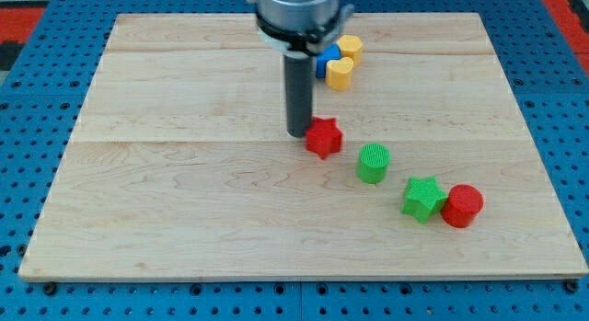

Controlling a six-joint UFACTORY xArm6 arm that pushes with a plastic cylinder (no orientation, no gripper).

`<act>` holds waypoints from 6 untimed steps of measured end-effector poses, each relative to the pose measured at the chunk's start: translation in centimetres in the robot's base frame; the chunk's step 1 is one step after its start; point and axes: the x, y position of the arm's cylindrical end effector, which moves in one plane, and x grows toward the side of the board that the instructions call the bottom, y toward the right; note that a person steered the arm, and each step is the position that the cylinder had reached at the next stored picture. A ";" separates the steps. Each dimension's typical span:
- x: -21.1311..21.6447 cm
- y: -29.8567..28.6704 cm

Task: Place the red star on top left of the green circle

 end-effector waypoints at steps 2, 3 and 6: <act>6.9 7.1; 7.1 5.0; 2.0 6.9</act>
